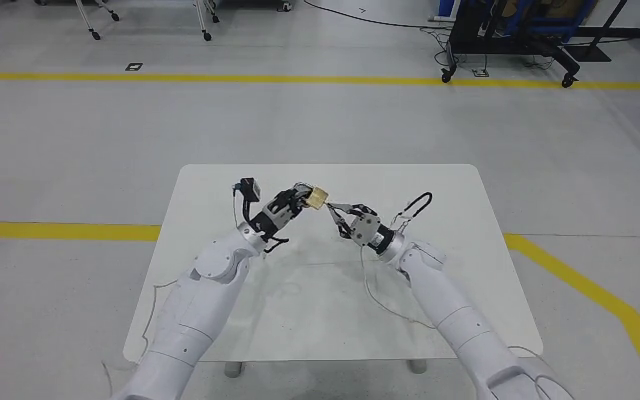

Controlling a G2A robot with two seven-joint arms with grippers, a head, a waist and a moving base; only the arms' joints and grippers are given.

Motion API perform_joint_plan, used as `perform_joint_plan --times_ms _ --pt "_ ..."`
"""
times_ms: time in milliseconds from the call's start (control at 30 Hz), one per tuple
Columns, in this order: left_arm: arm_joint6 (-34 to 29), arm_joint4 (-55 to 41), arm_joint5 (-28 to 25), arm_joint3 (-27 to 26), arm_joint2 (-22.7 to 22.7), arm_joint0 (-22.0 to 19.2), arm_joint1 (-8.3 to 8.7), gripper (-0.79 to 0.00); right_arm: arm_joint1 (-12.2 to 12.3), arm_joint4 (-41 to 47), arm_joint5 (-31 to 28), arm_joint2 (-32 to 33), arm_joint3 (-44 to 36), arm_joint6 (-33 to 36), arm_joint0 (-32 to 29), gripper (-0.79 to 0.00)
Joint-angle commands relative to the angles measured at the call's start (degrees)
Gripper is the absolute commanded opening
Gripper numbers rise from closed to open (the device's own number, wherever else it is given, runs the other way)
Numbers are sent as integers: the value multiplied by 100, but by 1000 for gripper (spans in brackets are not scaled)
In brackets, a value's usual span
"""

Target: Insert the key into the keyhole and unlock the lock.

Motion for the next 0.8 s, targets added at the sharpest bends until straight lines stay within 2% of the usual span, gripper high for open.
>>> perform_joint_plan --times_ms 0,167,233,333,467,600,767 --pt "35 112 10 -57 -33 9 13 -785 27 -96 -91 55 -98 49 -51 0" --pt "17 621 172 -276 -60 4 59 -785 189 -626 -595 432 -601 125 -362 0" --pt "4 936 290 -381 -27 -7 77 -785 283 -921 -964 725 -947 -45 -607 0" --pt "-24 1624 543 -573 99 -48 104 -785 433 -1314 -1426 1270 -1699 -344 -1169 0" --pt "-133 2675 999 -822 422 -133 121 -785 582 -1489 -1731 2045 -2701 -749 -2013 0" --pt "-376 3462 1525 -898 811 -288 103 -785 582 -1489 -1731 2045 -2701 -749 -2013 0" --pt "-772 3666 2338 -604 1186 -530 26 -785 582 -1489 -1731 2045 -2701 -749 -2013 0"
